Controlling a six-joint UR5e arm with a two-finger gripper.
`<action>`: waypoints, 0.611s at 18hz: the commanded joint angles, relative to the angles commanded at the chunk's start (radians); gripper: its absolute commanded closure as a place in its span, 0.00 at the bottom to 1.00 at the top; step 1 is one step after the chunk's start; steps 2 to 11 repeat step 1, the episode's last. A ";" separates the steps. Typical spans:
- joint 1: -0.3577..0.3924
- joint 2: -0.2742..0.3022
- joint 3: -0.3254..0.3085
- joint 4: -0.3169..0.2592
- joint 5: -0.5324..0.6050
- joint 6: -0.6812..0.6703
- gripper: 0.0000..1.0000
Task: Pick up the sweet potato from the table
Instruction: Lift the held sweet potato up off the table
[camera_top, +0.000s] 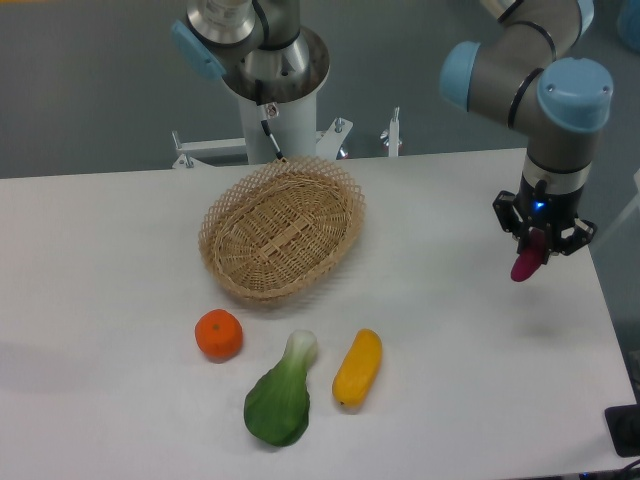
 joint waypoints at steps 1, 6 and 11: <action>0.000 0.000 0.000 0.000 0.000 0.000 0.66; 0.000 0.000 0.000 0.000 0.000 0.000 0.66; 0.000 0.000 0.000 0.000 0.000 0.000 0.66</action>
